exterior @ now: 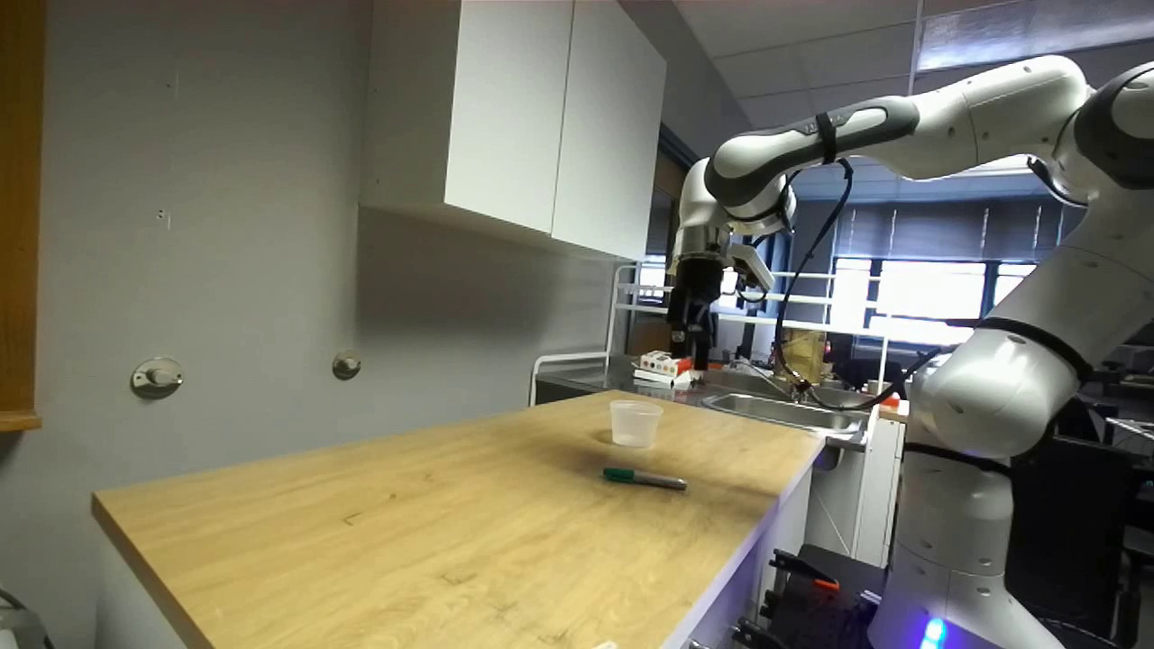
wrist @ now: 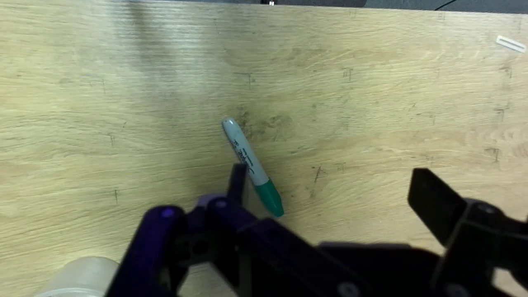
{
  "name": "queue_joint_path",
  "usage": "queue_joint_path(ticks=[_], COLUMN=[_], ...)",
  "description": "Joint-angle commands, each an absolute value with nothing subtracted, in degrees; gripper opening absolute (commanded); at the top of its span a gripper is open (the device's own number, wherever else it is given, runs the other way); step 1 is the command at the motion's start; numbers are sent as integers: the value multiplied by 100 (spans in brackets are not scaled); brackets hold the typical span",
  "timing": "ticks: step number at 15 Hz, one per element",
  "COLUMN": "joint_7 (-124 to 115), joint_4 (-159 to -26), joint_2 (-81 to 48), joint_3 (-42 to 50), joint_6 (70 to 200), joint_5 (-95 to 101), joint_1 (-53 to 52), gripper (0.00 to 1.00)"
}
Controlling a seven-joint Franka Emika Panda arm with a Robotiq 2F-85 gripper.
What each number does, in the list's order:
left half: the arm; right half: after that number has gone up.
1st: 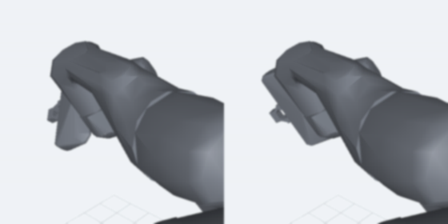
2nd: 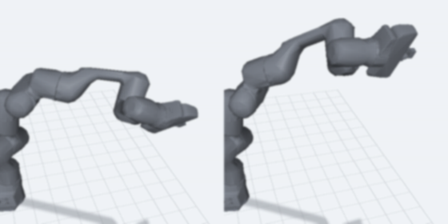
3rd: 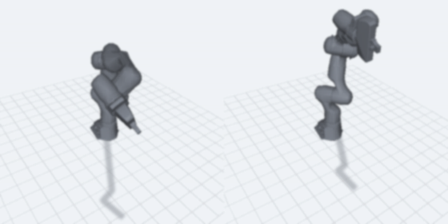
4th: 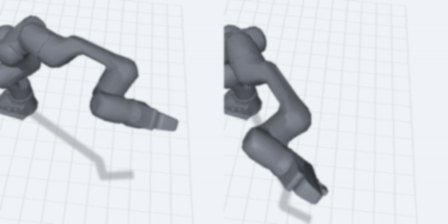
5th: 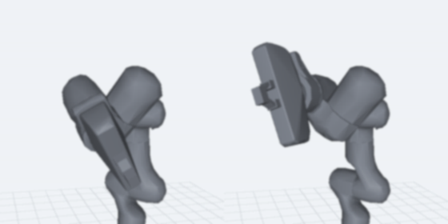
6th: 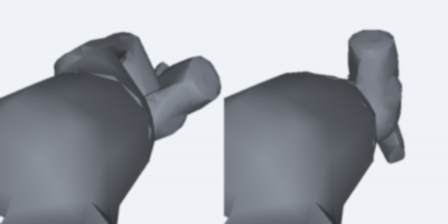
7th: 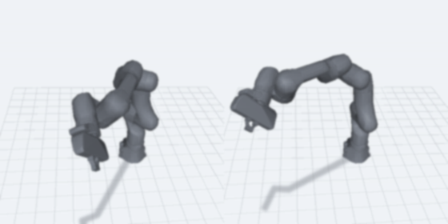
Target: Pick the marker and put it in the cup
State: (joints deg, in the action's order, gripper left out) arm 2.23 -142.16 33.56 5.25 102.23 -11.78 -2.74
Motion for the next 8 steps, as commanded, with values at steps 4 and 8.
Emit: queue_joint_path(ticks=[4,8], joint_7=[257,305], joint_4=[-14188,-14159], joint_2=[3294,2989], joint_3=[422,382], joint_6=[10216,10382], joint_5=[-1230,-1178], joint_1=[-142,-124], gripper=[100,100])
